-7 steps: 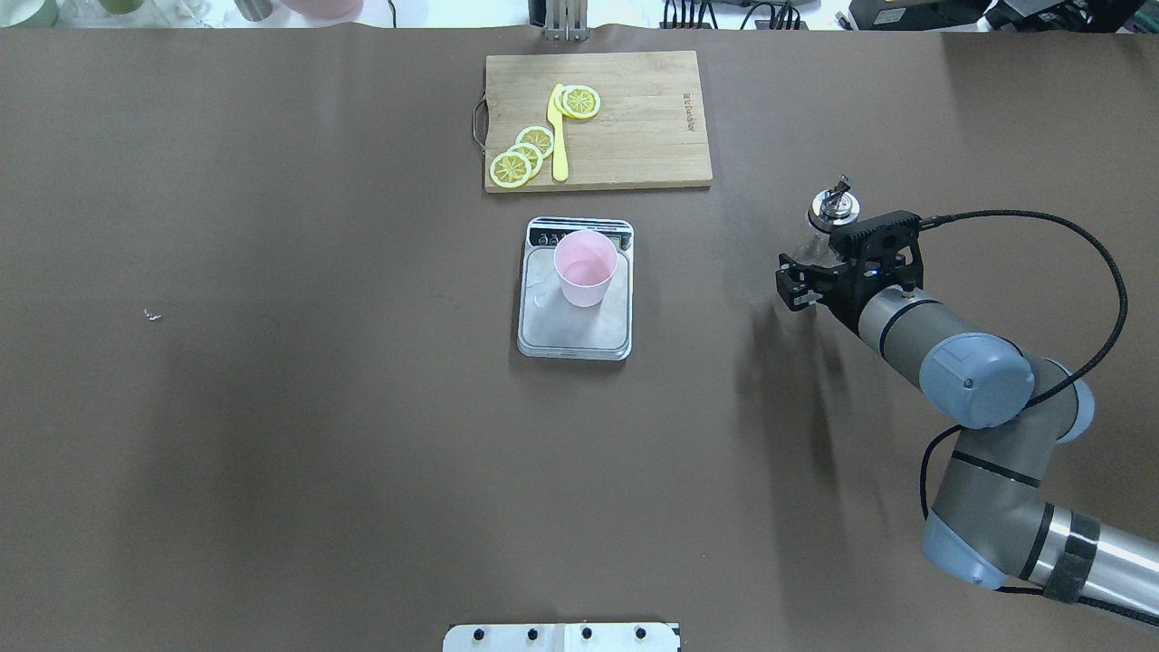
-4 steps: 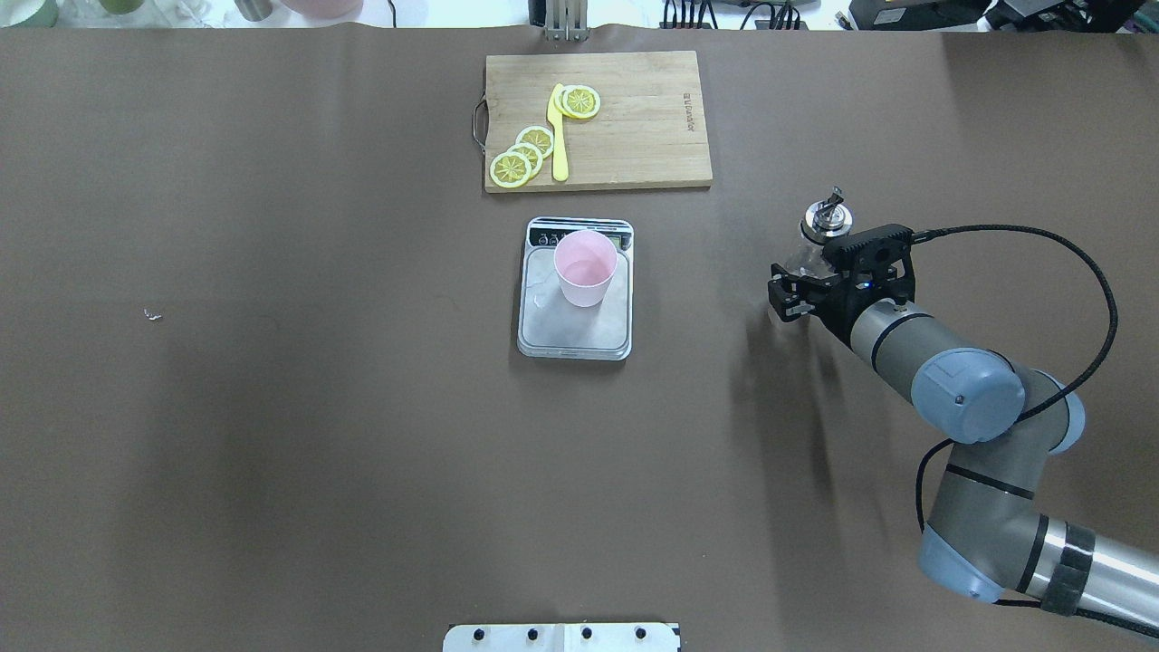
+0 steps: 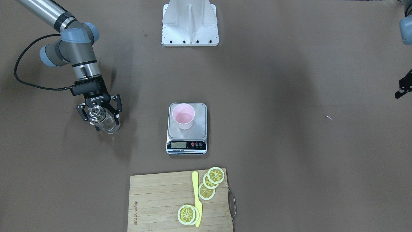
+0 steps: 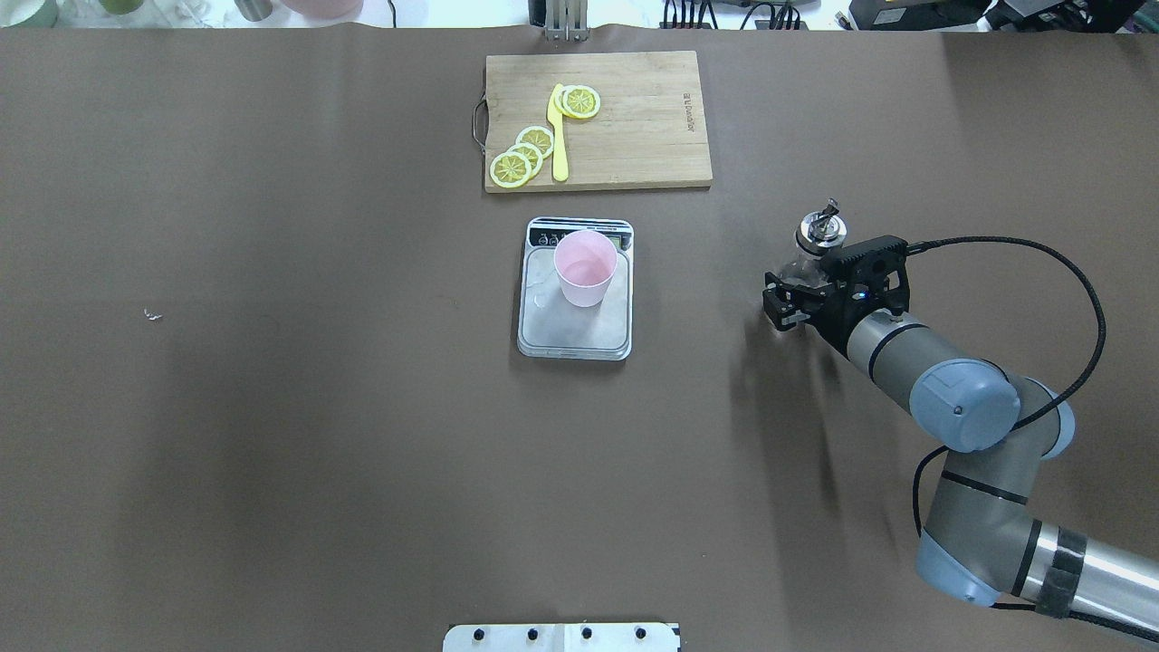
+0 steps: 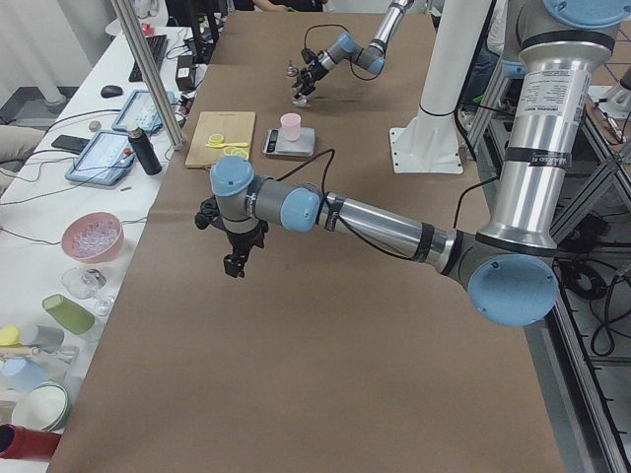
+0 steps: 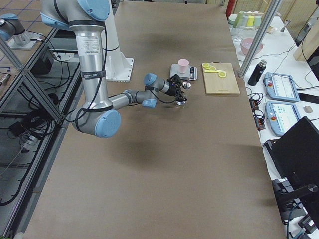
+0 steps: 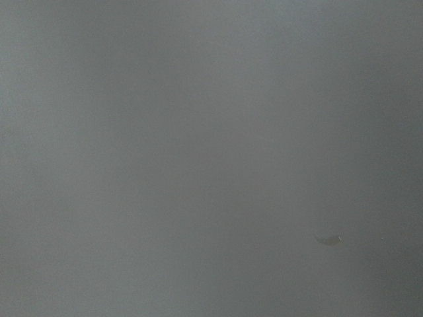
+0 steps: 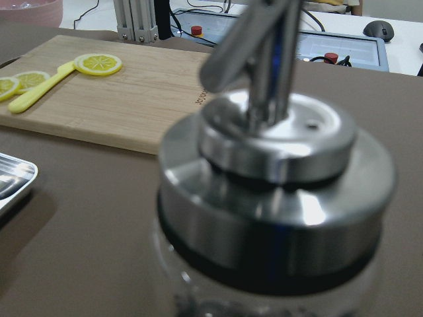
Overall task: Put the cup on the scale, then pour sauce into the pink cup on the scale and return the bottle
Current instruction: 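Lower the dispenser onto the table with the right gripper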
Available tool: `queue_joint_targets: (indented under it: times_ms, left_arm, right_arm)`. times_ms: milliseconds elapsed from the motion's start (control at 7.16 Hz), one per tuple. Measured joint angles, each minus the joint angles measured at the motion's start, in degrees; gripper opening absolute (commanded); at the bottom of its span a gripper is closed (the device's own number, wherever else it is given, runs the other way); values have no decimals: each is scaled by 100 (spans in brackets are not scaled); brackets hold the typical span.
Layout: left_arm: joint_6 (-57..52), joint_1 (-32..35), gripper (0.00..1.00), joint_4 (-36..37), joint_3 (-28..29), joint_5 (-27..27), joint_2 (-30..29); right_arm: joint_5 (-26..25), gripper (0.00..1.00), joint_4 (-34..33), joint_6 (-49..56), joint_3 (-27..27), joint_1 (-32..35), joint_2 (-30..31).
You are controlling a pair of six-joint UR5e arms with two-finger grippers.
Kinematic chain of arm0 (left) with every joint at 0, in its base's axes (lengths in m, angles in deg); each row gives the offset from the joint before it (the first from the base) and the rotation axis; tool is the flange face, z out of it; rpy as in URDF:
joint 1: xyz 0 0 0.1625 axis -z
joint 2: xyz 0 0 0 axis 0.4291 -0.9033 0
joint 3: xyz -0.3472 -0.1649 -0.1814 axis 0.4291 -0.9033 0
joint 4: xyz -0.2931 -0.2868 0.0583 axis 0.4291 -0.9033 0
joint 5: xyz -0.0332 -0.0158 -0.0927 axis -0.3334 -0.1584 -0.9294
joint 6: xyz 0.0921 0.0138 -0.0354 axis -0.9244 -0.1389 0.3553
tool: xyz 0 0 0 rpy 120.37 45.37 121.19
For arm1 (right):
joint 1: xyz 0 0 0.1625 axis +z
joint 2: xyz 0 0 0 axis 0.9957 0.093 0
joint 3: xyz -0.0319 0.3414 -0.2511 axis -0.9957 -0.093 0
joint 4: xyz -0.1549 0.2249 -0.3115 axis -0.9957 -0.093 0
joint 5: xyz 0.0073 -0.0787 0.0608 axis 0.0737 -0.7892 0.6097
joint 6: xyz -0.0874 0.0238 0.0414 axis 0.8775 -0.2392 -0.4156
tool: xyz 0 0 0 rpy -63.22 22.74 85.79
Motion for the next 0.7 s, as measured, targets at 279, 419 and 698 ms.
queue_joint_targets:
  times_ms: [279, 419, 698]
  left_arm:
    - [2, 0, 98, 0, -1, 0, -5]
    - [6, 0, 98, 0, -1, 0, -6]
    - [17, 0, 98, 0, -1, 0, -15]
  right_arm:
    - [-7, 99, 12, 61, -4, -3, -2]
    - [-22, 100, 14, 65, -9, -3, -2]
    - [-32, 100, 14, 72, 11, -3, -2]
